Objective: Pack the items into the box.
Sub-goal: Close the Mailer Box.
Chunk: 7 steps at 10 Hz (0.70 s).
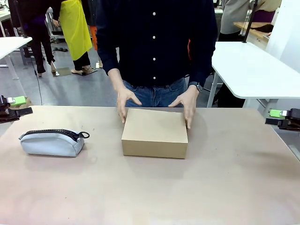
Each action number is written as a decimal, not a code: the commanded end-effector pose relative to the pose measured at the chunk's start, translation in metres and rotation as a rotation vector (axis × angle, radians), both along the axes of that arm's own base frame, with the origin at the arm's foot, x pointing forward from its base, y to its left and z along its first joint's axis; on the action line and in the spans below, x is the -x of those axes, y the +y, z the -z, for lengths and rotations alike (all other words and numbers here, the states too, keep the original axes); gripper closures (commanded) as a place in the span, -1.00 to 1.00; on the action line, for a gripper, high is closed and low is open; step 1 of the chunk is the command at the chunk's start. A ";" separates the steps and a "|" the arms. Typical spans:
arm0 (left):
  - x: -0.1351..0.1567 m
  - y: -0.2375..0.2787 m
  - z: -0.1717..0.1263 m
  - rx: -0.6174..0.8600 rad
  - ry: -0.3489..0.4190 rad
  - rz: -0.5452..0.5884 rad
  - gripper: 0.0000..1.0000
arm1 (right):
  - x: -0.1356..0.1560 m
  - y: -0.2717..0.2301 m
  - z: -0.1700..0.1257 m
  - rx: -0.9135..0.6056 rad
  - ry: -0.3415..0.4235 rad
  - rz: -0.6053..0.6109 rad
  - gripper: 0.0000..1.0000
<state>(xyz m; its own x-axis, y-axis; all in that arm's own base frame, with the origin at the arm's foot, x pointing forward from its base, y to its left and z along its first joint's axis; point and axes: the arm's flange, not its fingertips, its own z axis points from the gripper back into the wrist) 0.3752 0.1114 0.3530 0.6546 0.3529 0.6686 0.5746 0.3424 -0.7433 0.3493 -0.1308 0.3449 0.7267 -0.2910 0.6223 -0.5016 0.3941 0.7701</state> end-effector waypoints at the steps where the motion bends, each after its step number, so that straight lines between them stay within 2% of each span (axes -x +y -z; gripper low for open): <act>1: 0.000 0.000 -0.002 -0.005 -0.004 0.001 -1.00 | 0.000 0.002 -0.004 0.003 -0.008 -0.007 -1.00; 7: 0.000 0.000 -0.002 -0.005 -0.004 0.001 -1.00 | 0.000 0.002 -0.004 0.003 -0.008 -0.007 -1.00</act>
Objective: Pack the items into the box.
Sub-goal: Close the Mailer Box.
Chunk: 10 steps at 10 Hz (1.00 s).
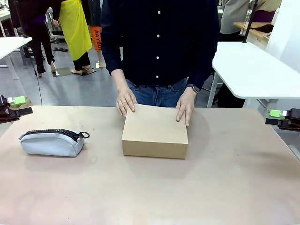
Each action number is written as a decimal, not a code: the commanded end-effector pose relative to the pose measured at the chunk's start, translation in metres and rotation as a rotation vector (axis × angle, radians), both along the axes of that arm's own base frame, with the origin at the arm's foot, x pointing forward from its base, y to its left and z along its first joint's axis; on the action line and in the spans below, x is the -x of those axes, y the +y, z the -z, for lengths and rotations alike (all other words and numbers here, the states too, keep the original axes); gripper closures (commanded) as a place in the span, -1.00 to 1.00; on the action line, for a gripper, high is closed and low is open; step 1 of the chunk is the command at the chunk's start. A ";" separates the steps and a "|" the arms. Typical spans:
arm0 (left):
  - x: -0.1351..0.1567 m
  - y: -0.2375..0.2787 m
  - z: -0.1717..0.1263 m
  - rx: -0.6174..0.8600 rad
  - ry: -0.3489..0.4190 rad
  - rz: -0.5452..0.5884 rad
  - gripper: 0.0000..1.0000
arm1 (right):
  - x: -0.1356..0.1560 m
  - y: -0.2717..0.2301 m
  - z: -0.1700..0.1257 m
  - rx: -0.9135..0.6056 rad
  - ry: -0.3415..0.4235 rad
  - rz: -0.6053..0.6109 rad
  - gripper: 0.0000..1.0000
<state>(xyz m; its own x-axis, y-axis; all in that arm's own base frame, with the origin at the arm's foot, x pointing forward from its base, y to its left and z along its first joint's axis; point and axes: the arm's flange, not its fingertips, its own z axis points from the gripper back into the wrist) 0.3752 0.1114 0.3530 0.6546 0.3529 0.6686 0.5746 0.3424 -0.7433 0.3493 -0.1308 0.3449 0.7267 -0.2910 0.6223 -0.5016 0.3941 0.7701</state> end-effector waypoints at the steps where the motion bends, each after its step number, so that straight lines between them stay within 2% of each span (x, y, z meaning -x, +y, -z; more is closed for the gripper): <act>1: 0.000 0.000 -0.002 -0.005 -0.004 0.001 -1.00 | 0.000 0.002 -0.004 0.003 -0.008 -0.007 -1.00; 10: 0.000 0.000 -0.002 -0.005 -0.004 0.001 -1.00 | 0.000 0.002 -0.004 0.003 -0.008 -0.007 -1.00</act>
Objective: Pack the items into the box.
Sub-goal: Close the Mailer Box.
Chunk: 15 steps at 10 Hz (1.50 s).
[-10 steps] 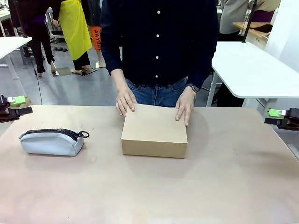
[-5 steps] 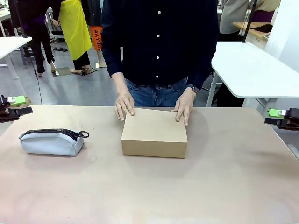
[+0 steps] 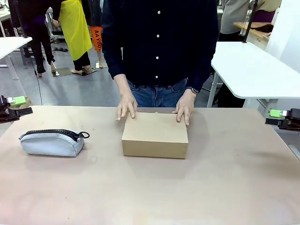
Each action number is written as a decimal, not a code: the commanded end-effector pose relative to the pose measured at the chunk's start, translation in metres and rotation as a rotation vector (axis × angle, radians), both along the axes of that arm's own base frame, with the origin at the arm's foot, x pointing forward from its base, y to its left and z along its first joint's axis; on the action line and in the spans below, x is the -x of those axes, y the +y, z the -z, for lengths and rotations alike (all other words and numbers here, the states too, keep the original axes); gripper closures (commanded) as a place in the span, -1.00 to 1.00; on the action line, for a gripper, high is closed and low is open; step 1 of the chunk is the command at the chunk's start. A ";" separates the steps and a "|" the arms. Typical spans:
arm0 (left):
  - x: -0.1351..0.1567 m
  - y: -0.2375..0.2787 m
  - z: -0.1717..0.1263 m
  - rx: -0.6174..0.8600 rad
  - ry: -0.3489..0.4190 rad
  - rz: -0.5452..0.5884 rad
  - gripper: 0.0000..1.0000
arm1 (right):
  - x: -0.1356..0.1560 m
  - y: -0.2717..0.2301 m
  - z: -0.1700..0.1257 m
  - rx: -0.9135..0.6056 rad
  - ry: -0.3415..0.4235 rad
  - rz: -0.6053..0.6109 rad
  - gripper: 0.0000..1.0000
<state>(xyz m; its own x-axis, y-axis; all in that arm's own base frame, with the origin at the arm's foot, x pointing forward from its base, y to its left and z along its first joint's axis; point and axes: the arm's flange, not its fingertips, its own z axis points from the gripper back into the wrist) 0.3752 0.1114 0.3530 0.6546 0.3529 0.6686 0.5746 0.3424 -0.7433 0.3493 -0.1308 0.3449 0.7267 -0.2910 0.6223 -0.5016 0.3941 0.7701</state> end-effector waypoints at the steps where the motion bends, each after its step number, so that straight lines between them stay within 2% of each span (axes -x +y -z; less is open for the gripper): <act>1: 0.000 0.000 -0.002 -0.005 -0.004 0.001 -1.00 | 0.000 0.002 -0.004 0.003 -0.008 -0.007 -1.00; 15: 0.000 0.000 -0.002 -0.005 -0.004 0.001 -1.00 | 0.000 0.002 -0.004 0.003 -0.008 -0.007 -1.00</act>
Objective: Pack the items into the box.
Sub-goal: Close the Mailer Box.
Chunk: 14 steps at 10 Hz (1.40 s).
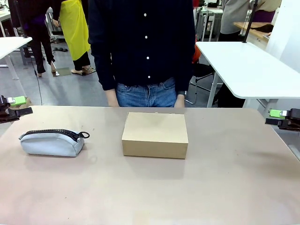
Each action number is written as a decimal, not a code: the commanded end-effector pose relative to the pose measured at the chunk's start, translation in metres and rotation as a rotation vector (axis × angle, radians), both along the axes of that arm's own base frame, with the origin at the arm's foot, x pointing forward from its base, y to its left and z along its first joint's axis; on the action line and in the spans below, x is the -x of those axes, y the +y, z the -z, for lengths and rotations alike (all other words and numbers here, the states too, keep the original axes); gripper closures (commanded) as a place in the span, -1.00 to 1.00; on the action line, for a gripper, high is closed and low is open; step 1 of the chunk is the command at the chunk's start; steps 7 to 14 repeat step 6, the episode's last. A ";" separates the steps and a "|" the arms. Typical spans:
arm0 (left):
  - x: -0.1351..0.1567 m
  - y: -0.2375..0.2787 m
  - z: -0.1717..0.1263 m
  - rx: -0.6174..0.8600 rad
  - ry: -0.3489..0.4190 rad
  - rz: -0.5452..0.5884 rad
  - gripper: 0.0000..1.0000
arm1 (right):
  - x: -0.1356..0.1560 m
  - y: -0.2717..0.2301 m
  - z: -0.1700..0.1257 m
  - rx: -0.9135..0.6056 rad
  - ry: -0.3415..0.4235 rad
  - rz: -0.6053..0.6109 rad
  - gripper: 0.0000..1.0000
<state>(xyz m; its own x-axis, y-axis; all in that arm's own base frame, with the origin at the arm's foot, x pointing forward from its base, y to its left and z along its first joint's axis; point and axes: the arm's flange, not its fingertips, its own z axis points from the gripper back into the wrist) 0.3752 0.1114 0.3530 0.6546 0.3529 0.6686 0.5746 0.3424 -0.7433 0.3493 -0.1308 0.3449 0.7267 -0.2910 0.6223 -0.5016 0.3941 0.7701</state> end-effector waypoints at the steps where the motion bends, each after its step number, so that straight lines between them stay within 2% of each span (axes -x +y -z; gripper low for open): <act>1: 0.000 0.000 -0.002 -0.005 -0.004 0.001 -1.00 | 0.000 0.002 -0.004 0.003 -0.008 -0.007 -1.00; 14: 0.000 0.000 -0.002 -0.005 -0.004 0.001 -1.00 | 0.000 0.002 -0.004 0.003 -0.008 -0.007 -1.00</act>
